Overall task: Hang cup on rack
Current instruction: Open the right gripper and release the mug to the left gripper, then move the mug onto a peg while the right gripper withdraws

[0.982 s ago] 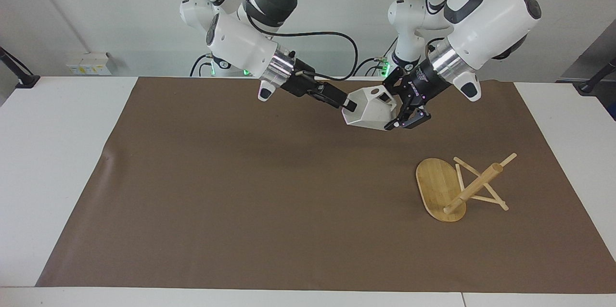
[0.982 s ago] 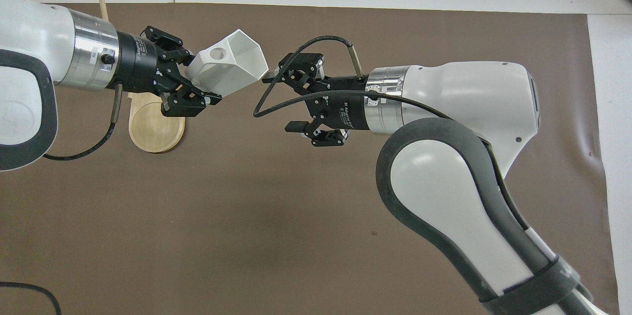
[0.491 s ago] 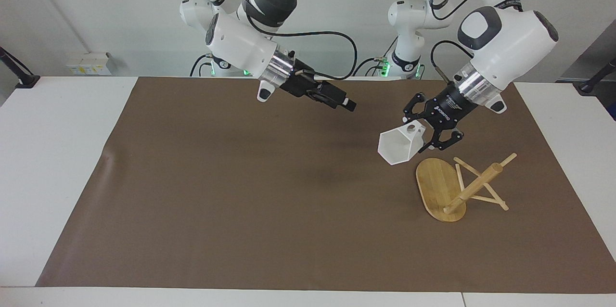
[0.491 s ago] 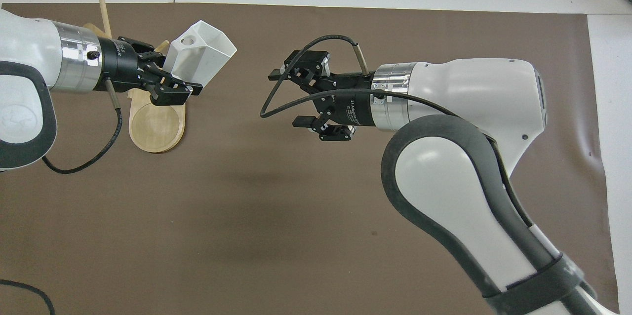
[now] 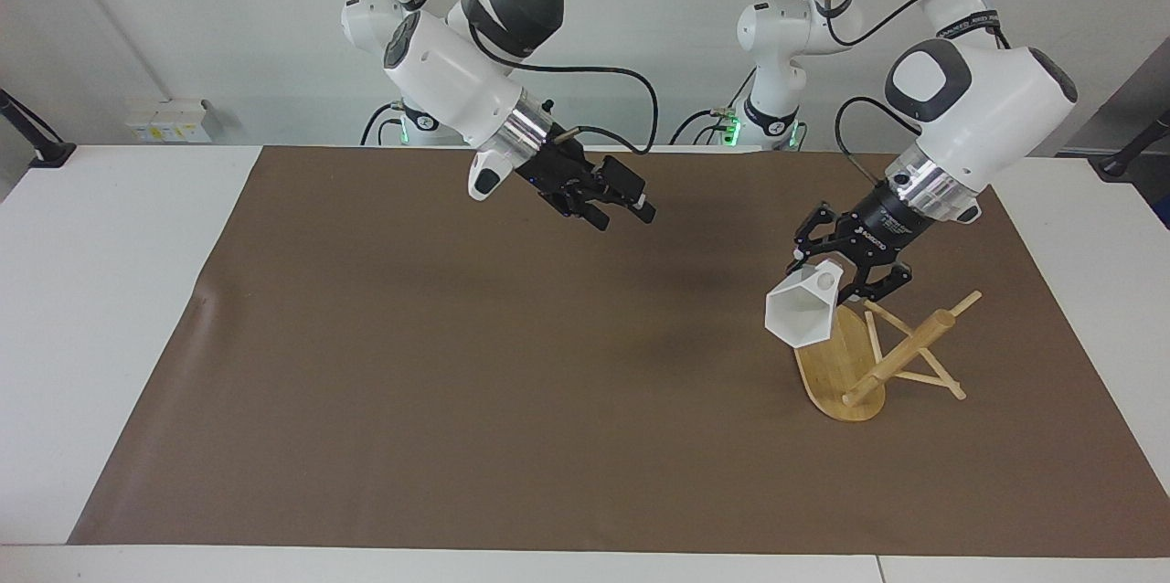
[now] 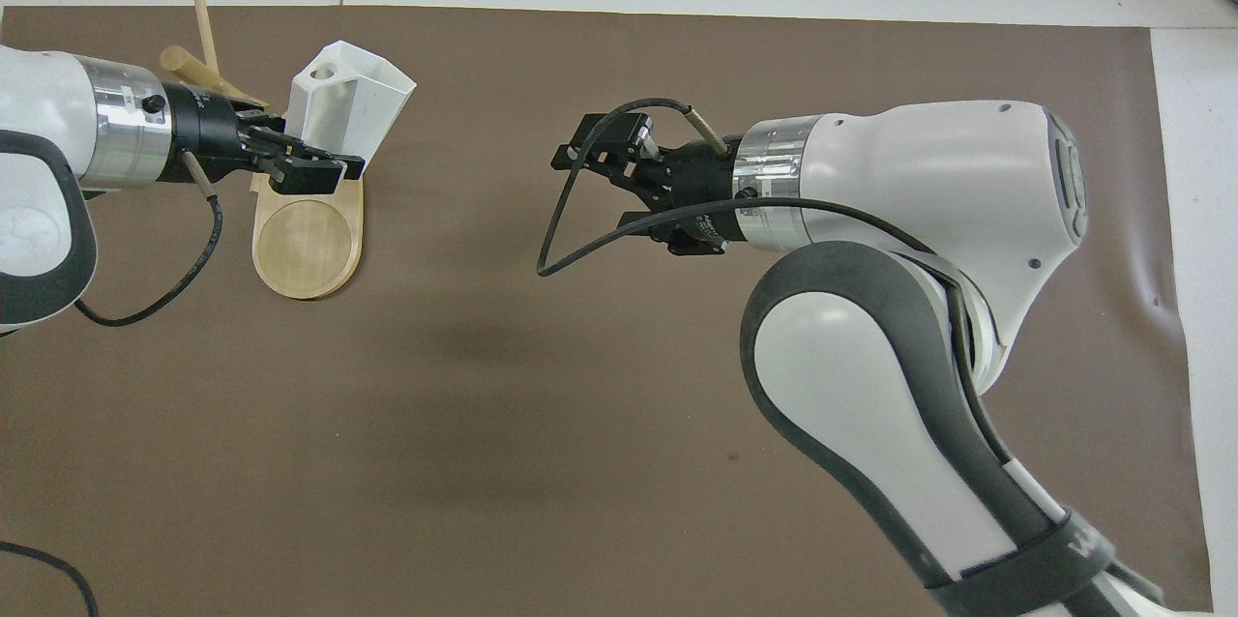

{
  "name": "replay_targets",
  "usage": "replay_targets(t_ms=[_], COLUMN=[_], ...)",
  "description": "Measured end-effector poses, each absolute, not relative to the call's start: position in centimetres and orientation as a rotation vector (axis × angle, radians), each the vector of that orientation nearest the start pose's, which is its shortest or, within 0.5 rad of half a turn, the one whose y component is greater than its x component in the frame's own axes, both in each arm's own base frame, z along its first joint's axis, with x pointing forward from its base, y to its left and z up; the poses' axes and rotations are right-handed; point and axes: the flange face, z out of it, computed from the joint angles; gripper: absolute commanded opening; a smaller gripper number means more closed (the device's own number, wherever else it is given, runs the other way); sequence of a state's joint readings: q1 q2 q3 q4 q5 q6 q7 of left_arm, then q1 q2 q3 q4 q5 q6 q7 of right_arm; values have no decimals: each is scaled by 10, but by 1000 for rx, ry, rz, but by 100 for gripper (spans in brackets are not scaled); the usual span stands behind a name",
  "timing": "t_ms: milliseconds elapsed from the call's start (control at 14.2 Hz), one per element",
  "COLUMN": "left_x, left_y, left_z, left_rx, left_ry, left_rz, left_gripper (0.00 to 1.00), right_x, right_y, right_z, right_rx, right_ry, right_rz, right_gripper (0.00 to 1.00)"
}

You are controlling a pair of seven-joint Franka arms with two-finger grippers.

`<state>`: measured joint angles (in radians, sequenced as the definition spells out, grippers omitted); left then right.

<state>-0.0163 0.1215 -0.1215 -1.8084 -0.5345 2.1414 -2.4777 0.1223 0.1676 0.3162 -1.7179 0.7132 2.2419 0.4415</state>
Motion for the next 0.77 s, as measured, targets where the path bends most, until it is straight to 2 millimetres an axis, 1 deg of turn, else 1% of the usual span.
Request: replay_targets(t_ms=[140, 211, 351, 491, 632, 772], left_x=[609, 610, 613, 615, 615, 615], left_y=[-102, -101, -87, -76, -75, -75], left_z=[490, 488, 489, 490, 490, 489], left_rx=[707, 674, 593, 556, 545, 533], left_ry=[2670, 2678, 2684, 2685, 2686, 2688], left_rz=[-595, -594, -584, -578, -577, -577], left_gripper=[0, 0, 0, 0, 0, 0], right_x=[585, 586, 587, 587, 589, 593], right_y=[261, 252, 238, 222, 201, 175], right_z=[527, 524, 523, 525, 529, 537], right_rx=[-2468, -2533, -2631, -2717, -2801, -2897], right_ry=[287, 210, 88, -8, -80, -129], right_rz=[-61, -79, -101, -118, -128, -154], right_gripper=[100, 100, 100, 100, 100, 100])
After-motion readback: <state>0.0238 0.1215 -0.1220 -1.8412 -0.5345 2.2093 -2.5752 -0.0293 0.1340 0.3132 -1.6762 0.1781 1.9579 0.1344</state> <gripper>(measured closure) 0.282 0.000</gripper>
